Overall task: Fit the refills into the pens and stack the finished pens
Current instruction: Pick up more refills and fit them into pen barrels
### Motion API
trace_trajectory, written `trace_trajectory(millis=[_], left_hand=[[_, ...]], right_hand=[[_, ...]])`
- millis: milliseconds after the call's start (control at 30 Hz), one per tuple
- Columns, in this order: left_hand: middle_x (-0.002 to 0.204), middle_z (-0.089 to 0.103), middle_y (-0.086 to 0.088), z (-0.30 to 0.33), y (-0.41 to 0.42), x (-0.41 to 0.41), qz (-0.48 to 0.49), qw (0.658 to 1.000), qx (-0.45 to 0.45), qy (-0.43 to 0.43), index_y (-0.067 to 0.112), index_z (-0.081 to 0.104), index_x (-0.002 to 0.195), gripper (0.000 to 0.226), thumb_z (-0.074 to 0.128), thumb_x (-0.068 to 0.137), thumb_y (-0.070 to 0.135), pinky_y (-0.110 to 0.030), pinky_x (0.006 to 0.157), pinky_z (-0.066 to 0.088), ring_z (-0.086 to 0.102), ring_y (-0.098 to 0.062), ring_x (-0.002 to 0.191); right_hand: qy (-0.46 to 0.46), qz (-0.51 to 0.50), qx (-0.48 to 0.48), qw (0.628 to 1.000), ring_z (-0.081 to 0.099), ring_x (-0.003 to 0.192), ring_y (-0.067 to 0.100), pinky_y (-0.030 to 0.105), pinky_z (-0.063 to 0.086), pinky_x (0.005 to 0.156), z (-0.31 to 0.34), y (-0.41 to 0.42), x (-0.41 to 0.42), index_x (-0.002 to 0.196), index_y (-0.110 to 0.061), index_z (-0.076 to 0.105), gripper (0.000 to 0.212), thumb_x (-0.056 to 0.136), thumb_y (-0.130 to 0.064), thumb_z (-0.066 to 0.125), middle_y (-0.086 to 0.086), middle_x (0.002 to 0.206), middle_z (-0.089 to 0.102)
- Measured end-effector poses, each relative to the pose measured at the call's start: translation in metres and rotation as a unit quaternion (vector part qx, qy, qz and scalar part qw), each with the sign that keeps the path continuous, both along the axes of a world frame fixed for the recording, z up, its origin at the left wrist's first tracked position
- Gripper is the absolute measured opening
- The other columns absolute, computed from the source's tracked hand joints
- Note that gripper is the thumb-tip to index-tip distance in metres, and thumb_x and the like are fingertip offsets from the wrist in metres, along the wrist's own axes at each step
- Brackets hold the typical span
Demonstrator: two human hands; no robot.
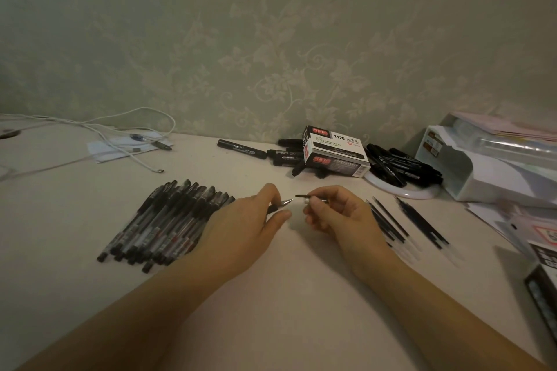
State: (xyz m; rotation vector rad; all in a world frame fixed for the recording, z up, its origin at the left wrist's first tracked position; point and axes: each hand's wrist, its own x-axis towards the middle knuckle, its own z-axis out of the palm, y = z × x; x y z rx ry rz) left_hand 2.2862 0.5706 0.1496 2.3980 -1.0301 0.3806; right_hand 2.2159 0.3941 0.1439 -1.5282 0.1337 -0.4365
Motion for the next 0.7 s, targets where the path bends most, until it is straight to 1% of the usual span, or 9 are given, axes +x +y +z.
trace_trajectory(millis=[67, 100, 167, 233, 367, 433, 500, 600, 700], left_hand=[[0.058, 0.040, 0.013, 0.000, 0.001, 0.000, 0.002, 1.000, -0.005, 0.013, 0.033, 0.035, 0.099, 0.018, 0.041, 0.096, 0.049, -0.022, 0.046, 0.027, 0.042, 0.000, 0.053], [0.059, 0.041, 0.012, 0.000, 0.001, -0.001, -0.002, 1.000, -0.010, 0.024, 0.031, 0.035, 0.100, 0.017, 0.042, 0.097, 0.046, -0.024, 0.046, 0.030, 0.043, -0.003, 0.054], [0.062, 0.045, 0.008, 0.000, 0.001, -0.003, -0.020, 0.998, -0.024, 0.052, 0.026, 0.037, 0.101, 0.014, 0.044, 0.098, 0.038, -0.028, 0.048, 0.035, 0.044, -0.007, 0.053], [0.066, 0.048, 0.007, 0.000, 0.000, -0.004, -0.041, 0.997, -0.028, 0.066, 0.023, 0.039, 0.100, 0.009, 0.042, 0.099, 0.032, -0.029, 0.050, 0.039, 0.046, -0.009, 0.055], [0.082, 0.053, 0.009, 0.001, 0.001, -0.003, -0.053, 0.996, -0.021, 0.061, 0.024, 0.040, 0.098, 0.006, 0.042, 0.100, 0.029, -0.035, 0.061, 0.047, 0.051, -0.010, 0.069], [0.084, 0.052, 0.011, 0.000, 0.001, -0.002, -0.055, 0.996, -0.021, 0.059, 0.025, 0.041, 0.097, 0.005, 0.043, 0.099, 0.029, -0.031, 0.061, 0.046, 0.050, -0.007, 0.070], [0.086, 0.052, 0.011, -0.001, 0.001, -0.002, -0.059, 0.996, -0.019, 0.059, 0.026, 0.042, 0.097, 0.005, 0.045, 0.099, 0.029, -0.027, 0.061, 0.045, 0.050, -0.006, 0.071], [0.090, 0.054, 0.010, -0.002, 0.000, -0.002, -0.061, 0.996, -0.019, 0.059, 0.025, 0.043, 0.098, 0.005, 0.046, 0.099, 0.029, -0.033, 0.067, 0.050, 0.052, -0.008, 0.075], [0.090, 0.054, 0.010, -0.002, 0.000, -0.002, -0.062, 0.997, -0.024, 0.051, 0.025, 0.043, 0.098, 0.005, 0.046, 0.098, 0.030, -0.037, 0.068, 0.051, 0.053, -0.009, 0.076]], right_hand=[[0.008, -0.055, -0.097, 0.994, 0.069, 0.076, 0.008, 0.017, 0.053, 0.066, -0.002, -0.004, 0.001, 0.094, -0.023, 0.067, 0.012, 0.093, -0.012, 0.066, -0.002, 0.083, 0.074], [0.020, -0.083, -0.183, 0.979, 0.068, 0.079, 0.003, 0.013, 0.052, 0.067, -0.004, -0.006, 0.001, 0.093, -0.029, 0.065, 0.013, 0.092, -0.017, 0.067, -0.008, 0.085, 0.073], [0.047, -0.117, -0.338, 0.933, 0.060, 0.086, -0.009, 0.006, 0.046, 0.066, -0.005, -0.010, -0.001, 0.092, -0.035, 0.061, 0.012, 0.091, -0.026, 0.068, -0.017, 0.086, 0.068], [0.051, -0.122, -0.400, 0.907, 0.055, 0.088, -0.011, 0.007, 0.042, 0.064, -0.007, -0.011, -0.002, 0.091, -0.035, 0.062, 0.010, 0.091, -0.027, 0.068, -0.019, 0.085, 0.064], [0.048, -0.130, -0.471, 0.871, 0.054, 0.082, 0.003, 0.008, 0.036, 0.066, -0.011, -0.009, 0.001, 0.085, -0.030, 0.061, 0.011, 0.088, -0.026, 0.071, -0.016, 0.086, 0.058], [0.046, -0.131, -0.480, 0.866, 0.052, 0.083, 0.004, 0.007, 0.034, 0.066, -0.013, -0.010, 0.002, 0.083, -0.030, 0.058, 0.015, 0.088, -0.025, 0.071, -0.015, 0.087, 0.055], [0.047, -0.129, -0.480, 0.867, 0.052, 0.083, 0.004, 0.007, 0.035, 0.066, -0.014, -0.011, 0.002, 0.083, -0.031, 0.057, 0.015, 0.088, -0.025, 0.071, -0.015, 0.087, 0.054], [0.039, -0.129, -0.469, 0.873, 0.053, 0.086, 0.002, 0.010, 0.036, 0.069, -0.013, -0.011, 0.001, 0.091, -0.029, 0.061, 0.009, 0.089, -0.026, 0.069, -0.017, 0.091, 0.055], [0.001, -0.134, -0.414, 0.900, 0.055, 0.087, -0.003, 0.008, 0.041, 0.069, -0.007, -0.006, -0.001, 0.097, -0.034, 0.063, 0.005, 0.092, -0.030, 0.063, -0.021, 0.093, 0.060]])
